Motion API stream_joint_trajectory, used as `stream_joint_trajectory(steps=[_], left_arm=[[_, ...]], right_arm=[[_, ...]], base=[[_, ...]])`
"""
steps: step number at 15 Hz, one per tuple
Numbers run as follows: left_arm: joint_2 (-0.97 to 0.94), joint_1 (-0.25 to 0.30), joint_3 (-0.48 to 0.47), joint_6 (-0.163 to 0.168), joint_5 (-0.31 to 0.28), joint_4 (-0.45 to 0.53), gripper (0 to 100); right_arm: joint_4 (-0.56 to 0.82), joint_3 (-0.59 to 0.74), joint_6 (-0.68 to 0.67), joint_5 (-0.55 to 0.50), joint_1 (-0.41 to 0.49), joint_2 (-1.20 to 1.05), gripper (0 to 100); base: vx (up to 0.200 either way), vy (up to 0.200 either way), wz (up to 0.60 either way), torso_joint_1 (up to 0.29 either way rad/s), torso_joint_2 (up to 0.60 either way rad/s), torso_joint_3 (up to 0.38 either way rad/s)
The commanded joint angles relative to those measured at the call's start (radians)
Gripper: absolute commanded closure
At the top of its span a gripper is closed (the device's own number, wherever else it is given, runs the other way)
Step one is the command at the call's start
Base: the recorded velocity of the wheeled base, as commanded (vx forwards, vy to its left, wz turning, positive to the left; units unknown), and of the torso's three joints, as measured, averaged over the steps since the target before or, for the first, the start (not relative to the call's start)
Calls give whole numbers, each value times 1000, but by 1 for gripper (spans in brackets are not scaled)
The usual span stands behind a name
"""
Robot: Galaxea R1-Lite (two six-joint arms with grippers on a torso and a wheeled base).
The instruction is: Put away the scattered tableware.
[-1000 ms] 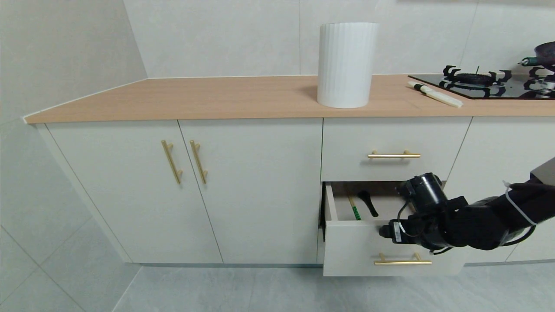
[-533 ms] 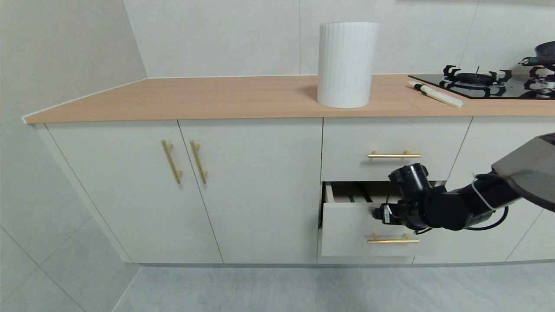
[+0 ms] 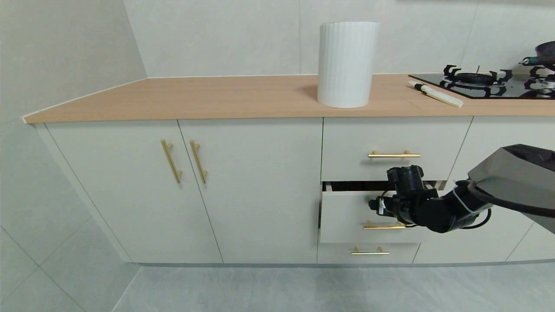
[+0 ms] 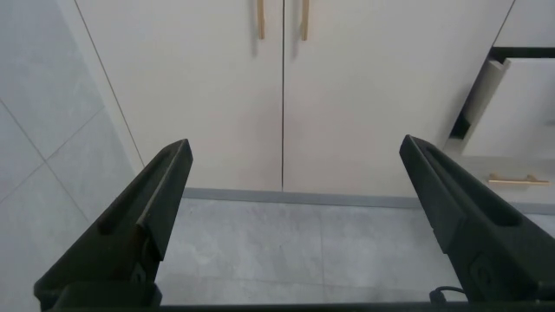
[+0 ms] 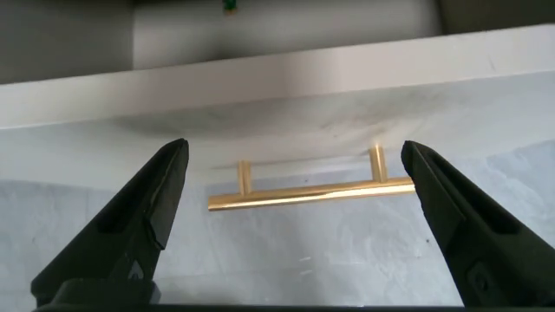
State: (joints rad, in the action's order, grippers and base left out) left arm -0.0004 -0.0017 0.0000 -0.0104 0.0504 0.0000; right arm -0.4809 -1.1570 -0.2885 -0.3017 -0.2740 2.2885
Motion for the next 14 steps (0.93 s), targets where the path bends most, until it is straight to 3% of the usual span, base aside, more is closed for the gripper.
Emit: stream_joint_trajectory(steps=[1,6,14], left_arm=[[0,0,0,0,0,0,0],[0,0,0,0,0,0,0],[0,0,0,0,0,0,0]], right_arm=[[-22,-18,-3,1,18,29,0],[-137,-35,-8,0,39,83,0],[-173,-125,-83,-45,42,140,0]], base=[[0,0,0,0,0,0],[0,0,0,0,0,0],[0,0,0,0,0,0]])
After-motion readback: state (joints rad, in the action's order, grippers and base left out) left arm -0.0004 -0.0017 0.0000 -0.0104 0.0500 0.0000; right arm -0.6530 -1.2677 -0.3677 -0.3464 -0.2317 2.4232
